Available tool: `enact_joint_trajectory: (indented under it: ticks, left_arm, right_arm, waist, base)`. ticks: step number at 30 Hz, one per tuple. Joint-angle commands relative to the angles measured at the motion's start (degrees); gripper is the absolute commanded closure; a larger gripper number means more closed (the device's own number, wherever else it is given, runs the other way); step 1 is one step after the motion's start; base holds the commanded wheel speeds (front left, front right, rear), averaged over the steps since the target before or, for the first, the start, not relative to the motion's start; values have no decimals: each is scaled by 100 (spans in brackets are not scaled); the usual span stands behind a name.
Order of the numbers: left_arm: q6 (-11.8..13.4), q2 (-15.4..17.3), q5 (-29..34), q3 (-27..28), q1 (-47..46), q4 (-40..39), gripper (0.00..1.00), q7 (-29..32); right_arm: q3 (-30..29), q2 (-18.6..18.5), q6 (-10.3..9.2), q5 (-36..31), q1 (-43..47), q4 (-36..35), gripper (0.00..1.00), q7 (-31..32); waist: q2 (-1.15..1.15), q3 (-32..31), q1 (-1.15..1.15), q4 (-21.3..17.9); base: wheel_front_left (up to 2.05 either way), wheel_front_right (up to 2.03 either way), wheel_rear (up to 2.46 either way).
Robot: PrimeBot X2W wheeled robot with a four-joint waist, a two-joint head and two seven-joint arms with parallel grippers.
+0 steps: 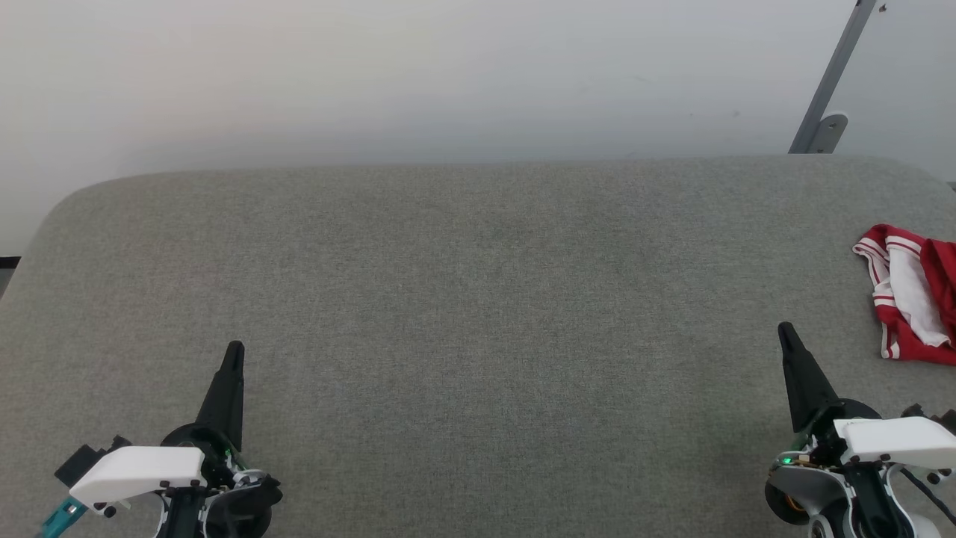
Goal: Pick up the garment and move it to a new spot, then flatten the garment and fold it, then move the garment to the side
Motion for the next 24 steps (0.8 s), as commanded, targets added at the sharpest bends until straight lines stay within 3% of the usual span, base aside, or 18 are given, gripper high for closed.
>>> enact_joint_trajectory:
  ticks: [1,24]
  left_arm:
    - [-16,0,8,14,-70,1,100,16]
    - [-16,-1,13,18,-70,1,100,20]
  right_arm:
    - [-3,8,-2,23,-27,11,100,14]
    - [-3,8,-2,23,-27,11,100,14]
  waist:
    - [0,0,0,0]
    - [0,0,0,0]
  base:
    - [0,0,0]
    - [0,0,0]
